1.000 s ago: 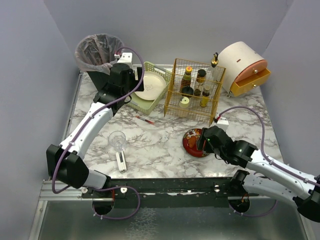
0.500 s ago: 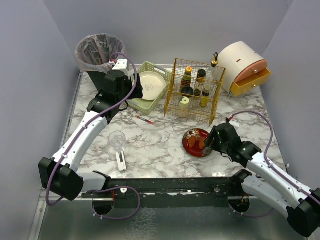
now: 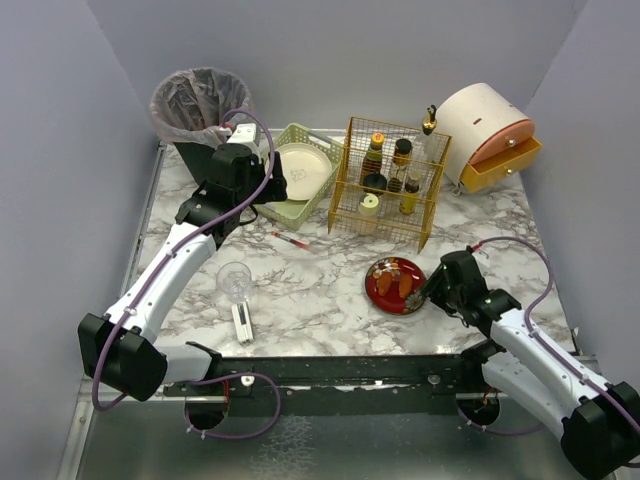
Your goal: Clear the kitchen counter
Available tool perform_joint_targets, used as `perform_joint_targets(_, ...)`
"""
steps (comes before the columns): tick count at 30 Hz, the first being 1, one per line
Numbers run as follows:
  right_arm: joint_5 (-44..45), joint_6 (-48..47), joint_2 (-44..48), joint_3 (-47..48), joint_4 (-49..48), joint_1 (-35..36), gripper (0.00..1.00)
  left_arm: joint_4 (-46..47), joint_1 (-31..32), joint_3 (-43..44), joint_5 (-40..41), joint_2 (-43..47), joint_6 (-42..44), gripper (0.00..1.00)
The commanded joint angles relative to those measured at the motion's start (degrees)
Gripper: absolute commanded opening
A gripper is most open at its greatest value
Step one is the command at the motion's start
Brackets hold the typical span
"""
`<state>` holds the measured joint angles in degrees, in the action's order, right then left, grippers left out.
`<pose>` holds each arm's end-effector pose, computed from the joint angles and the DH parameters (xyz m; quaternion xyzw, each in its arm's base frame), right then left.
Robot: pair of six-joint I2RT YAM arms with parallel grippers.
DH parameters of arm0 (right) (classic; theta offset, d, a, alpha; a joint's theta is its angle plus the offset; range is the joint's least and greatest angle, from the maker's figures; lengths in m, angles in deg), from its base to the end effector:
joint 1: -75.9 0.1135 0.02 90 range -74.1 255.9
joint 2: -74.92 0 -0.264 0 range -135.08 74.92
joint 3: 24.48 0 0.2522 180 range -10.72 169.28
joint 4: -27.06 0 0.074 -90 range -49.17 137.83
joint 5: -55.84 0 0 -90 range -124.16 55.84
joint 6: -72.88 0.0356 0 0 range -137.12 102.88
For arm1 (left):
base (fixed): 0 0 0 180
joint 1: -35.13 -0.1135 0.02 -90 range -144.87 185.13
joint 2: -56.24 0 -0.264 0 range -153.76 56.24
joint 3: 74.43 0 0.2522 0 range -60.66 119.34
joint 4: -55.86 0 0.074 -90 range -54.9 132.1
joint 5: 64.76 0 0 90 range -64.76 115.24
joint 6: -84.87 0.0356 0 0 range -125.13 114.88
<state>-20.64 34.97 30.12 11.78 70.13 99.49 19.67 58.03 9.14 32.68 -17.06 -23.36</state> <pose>0.1404 0.0522 0.1769 0.2684 0.8995 0.1125 0.3260 0.2695 -0.1088 0.3636 0.0001 0.8466 -0.1345 0.5150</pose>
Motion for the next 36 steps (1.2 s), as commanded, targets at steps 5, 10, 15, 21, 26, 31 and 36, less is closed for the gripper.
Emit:
perform_joint_targets(5,-5.61,1.91,-1.8,-4.85,-7.55,-3.02,0.43,-0.85,-0.13,-0.87,-1.38,-0.06,-0.54,0.83)
perform_joint_targets(10,-8.23,2.33,-3.16,-7.28,-10.9,-4.46,0.42,-1.18,-0.13,-0.94,-2.11,-0.27,-1.21,0.83)
perform_joint_targets(15,-10.28,3.5,-3.63,-9.58,-14.72,-5.03,0.38,-1.29,-0.13,-0.89,-2.82,-0.7,-2.19,0.83)
perform_joint_targets(21,-11.45,4.71,-3.07,-11.93,-17.41,-5.21,0.29,-1.25,-0.13,-1.32,-3.6,-0.89,-4.3,0.83)
perform_joint_targets(26,-12.02,5.3,-2.28,-13.24,-19.08,-5.23,0.26,-0.66,-0.13,-1.33,-4.97,-0.81,-5.83,0.84)
perform_joint_targets(31,-11.46,5.12,-0.36,-13.45,-18.03,-5.23,0.16,0.4,-0.13,-1.16,-6.84,-1.01,-7.33,0.85)
perform_joint_targets(36,-11.35,4.68,2.65,-13.18,-15.76,-5.23,0.01,1.86,-0.13,-2.51,-8.74,-1.63,-8.48,0.85)
